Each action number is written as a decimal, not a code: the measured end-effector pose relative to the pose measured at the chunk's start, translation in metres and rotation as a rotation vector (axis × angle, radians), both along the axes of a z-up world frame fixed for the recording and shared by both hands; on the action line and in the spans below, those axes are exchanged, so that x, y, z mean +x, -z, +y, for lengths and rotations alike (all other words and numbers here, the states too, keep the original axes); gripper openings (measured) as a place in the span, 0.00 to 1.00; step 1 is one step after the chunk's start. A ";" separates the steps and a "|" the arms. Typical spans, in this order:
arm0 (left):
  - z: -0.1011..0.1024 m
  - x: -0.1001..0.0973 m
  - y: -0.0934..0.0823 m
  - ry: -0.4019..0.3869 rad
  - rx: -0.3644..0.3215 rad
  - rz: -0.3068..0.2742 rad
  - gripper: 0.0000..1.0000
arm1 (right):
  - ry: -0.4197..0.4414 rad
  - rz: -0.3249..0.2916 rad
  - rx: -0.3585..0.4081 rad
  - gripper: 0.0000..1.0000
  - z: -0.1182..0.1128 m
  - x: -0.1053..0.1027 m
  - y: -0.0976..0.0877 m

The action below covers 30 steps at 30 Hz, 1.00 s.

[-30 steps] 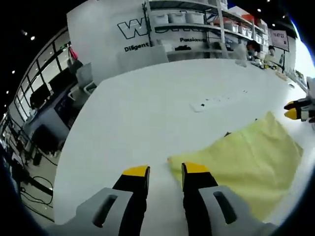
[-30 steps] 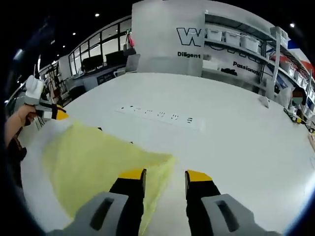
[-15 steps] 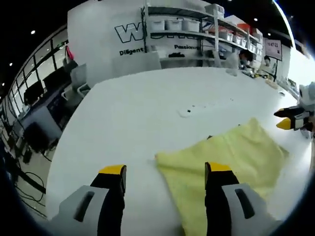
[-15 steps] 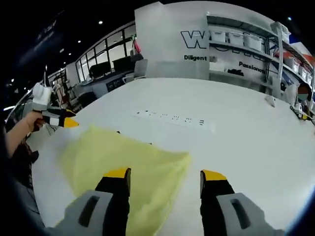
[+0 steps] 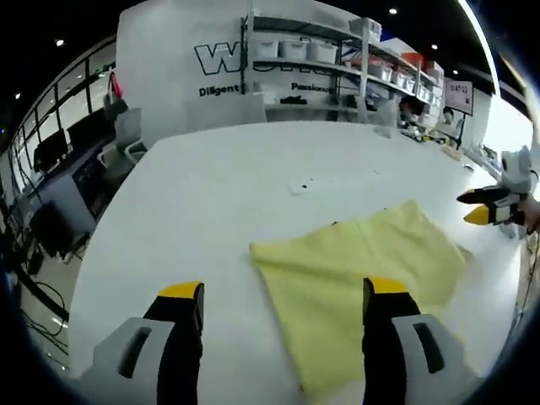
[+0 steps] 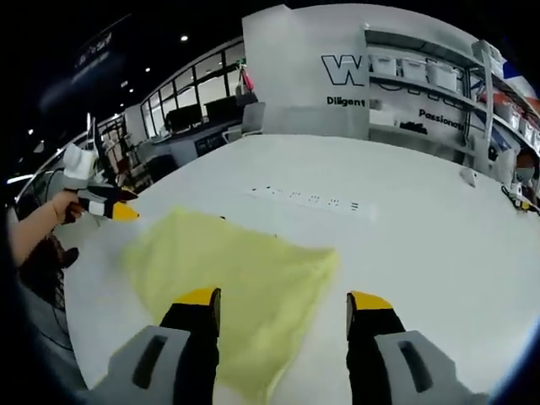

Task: Fold the garment on the visible template until the final outline fits inside the template.

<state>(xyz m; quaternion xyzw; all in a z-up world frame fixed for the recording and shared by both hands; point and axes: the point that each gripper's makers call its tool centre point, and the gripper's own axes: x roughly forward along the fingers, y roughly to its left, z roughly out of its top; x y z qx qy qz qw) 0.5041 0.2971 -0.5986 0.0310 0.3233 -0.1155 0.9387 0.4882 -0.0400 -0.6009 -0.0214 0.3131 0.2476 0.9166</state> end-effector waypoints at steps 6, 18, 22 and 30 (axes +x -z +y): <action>0.000 -0.023 0.000 0.025 0.012 -0.003 0.77 | -0.022 -0.029 -0.020 0.57 -0.006 -0.018 -0.006; 0.005 -0.055 0.016 0.029 0.021 0.046 0.69 | -0.023 -0.024 -0.031 0.52 -0.013 -0.035 -0.004; 0.008 -0.067 0.022 0.023 0.014 0.066 0.66 | -0.043 -0.014 -0.043 0.49 -0.013 -0.046 0.003; 0.003 -0.089 0.036 0.063 0.035 0.084 0.59 | -0.082 0.010 -0.070 0.48 -0.012 -0.066 0.023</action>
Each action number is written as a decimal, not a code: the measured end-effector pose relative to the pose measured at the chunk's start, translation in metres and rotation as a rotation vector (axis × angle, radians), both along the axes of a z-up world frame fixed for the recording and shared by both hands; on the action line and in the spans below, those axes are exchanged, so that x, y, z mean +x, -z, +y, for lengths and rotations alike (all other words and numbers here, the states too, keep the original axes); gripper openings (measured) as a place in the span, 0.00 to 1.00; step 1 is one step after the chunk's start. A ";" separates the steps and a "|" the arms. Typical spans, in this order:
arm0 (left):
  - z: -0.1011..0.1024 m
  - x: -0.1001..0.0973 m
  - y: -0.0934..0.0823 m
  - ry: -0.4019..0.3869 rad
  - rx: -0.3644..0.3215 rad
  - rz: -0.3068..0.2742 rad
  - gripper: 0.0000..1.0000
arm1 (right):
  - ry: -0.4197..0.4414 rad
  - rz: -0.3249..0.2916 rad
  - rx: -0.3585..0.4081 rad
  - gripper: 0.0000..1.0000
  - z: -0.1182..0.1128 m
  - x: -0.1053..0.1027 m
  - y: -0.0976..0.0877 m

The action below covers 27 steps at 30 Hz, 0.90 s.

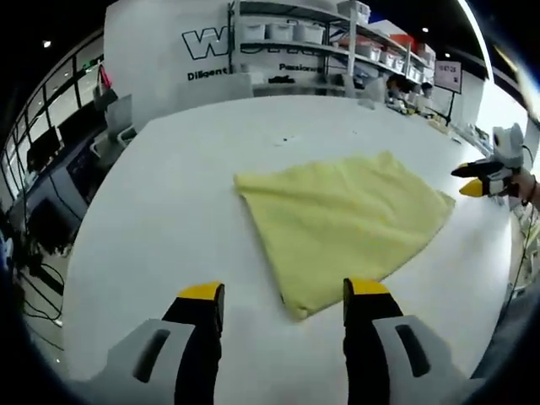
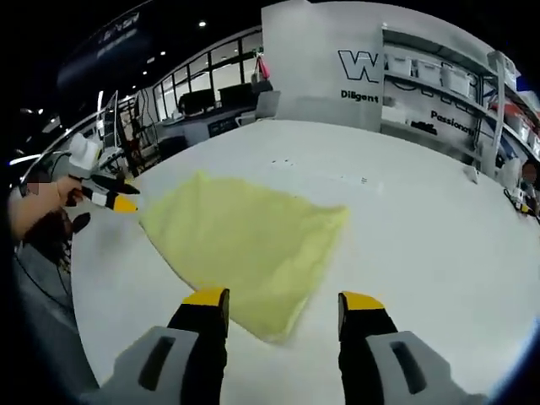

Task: Fold the garment on the visible template until the final outline fits inside the template.

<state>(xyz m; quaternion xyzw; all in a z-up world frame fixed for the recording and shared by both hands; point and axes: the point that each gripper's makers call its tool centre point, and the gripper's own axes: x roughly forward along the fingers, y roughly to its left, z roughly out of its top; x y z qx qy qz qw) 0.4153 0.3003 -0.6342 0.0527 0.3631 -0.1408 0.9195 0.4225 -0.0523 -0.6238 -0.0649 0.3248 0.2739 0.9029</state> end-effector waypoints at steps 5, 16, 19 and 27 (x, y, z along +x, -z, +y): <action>-0.003 -0.011 0.012 0.029 0.001 0.030 0.48 | -0.022 0.029 -0.020 0.45 -0.002 -0.015 0.016; -0.006 -0.018 0.028 0.042 -0.004 0.076 0.36 | -0.025 0.034 -0.013 0.39 -0.004 -0.023 0.026; -0.005 -0.019 0.030 0.044 0.004 0.076 0.25 | -0.019 0.037 -0.014 0.38 -0.004 -0.024 0.028; -0.003 -0.018 0.034 0.060 0.016 0.072 0.12 | -0.023 0.044 -0.027 0.34 -0.006 -0.027 0.034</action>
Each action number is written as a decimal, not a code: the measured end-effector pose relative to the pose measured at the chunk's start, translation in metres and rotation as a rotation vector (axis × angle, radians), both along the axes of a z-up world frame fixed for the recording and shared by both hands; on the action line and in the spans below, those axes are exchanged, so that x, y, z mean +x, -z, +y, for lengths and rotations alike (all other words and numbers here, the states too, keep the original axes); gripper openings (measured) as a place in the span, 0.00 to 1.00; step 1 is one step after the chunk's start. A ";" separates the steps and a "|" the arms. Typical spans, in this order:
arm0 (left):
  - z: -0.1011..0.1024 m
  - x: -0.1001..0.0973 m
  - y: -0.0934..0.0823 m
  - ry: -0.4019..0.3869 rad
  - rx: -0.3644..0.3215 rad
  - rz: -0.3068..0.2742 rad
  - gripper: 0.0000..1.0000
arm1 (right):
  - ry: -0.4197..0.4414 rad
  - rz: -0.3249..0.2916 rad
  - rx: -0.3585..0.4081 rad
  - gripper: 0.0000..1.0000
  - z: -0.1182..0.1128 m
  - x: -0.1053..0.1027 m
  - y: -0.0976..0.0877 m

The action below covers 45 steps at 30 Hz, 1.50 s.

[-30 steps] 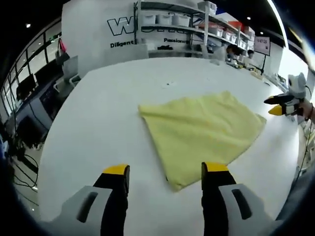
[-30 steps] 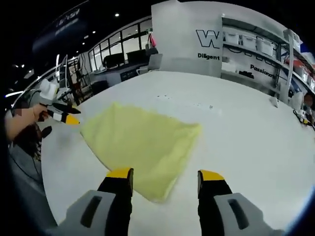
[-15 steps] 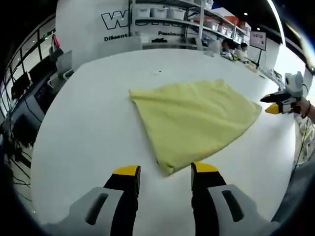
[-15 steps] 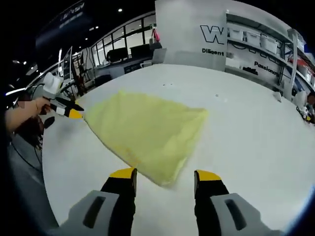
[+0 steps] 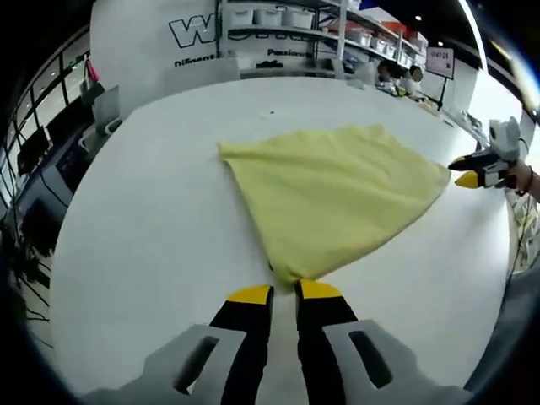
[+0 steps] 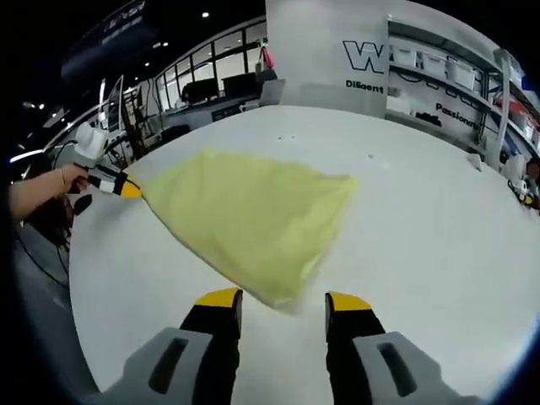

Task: Fold the garment on the visible template until the final outline fits inside the template.

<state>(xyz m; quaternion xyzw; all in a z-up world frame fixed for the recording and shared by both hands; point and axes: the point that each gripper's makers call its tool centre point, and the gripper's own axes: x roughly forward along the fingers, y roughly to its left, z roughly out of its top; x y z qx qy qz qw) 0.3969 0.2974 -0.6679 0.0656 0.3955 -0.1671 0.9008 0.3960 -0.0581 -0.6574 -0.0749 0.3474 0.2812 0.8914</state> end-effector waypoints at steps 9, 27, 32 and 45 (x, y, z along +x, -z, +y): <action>-0.005 -0.001 0.000 0.084 0.030 -0.007 0.08 | -0.054 -0.038 -0.043 0.26 -0.005 0.004 0.002; -0.005 0.003 -0.005 0.183 0.082 -0.025 0.05 | -0.185 -0.056 -0.053 0.00 0.008 0.003 0.008; -0.004 0.004 -0.005 0.205 0.091 -0.031 0.05 | -0.174 -0.046 -0.034 0.00 0.006 0.004 0.006; 0.003 0.001 -0.006 0.273 0.131 -0.019 0.05 | -0.150 -0.011 -0.062 0.00 0.005 0.004 0.004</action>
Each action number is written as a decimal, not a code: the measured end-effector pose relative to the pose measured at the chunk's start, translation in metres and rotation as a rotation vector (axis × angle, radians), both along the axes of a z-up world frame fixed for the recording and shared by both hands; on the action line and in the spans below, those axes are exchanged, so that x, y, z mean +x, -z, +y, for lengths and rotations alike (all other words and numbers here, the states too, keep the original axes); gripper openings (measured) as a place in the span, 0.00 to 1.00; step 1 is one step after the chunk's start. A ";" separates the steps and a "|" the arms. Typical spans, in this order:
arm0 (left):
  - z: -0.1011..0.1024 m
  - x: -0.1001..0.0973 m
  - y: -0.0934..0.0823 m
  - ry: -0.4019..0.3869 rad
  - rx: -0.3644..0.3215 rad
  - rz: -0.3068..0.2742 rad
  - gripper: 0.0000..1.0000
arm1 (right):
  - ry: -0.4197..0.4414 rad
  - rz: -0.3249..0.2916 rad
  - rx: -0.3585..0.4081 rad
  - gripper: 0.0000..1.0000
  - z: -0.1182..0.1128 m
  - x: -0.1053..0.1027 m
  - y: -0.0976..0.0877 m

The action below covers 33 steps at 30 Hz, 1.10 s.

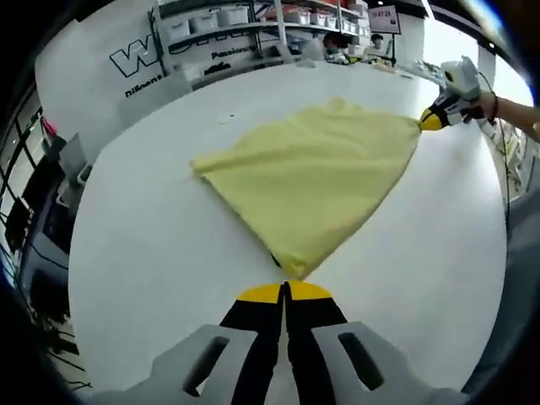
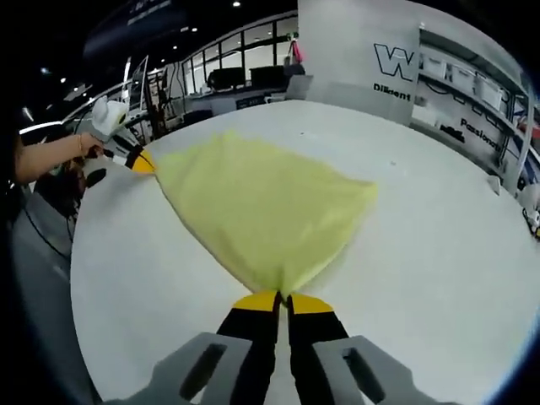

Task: Fold the garment on the visible template until the final outline fits inside the template.

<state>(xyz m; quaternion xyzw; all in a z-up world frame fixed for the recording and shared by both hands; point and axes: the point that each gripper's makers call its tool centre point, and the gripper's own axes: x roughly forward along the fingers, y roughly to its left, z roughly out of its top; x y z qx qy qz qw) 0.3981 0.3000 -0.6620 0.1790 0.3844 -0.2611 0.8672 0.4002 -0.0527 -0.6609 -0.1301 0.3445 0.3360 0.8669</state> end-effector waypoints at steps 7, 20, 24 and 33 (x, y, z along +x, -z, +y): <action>-0.008 -0.002 0.007 -0.076 -0.068 0.048 0.27 | 0.019 0.010 0.015 0.00 -0.004 -0.002 0.000; -0.011 0.004 0.007 0.010 -0.034 0.009 0.08 | 0.023 0.015 0.012 0.00 -0.005 -0.002 0.002; -0.012 0.005 0.002 0.109 0.038 -0.033 0.07 | 0.019 0.010 0.011 0.00 -0.006 -0.002 0.000; -0.011 0.003 -0.002 0.250 0.140 -0.067 0.06 | 0.025 0.004 0.018 0.00 -0.008 0.000 -0.003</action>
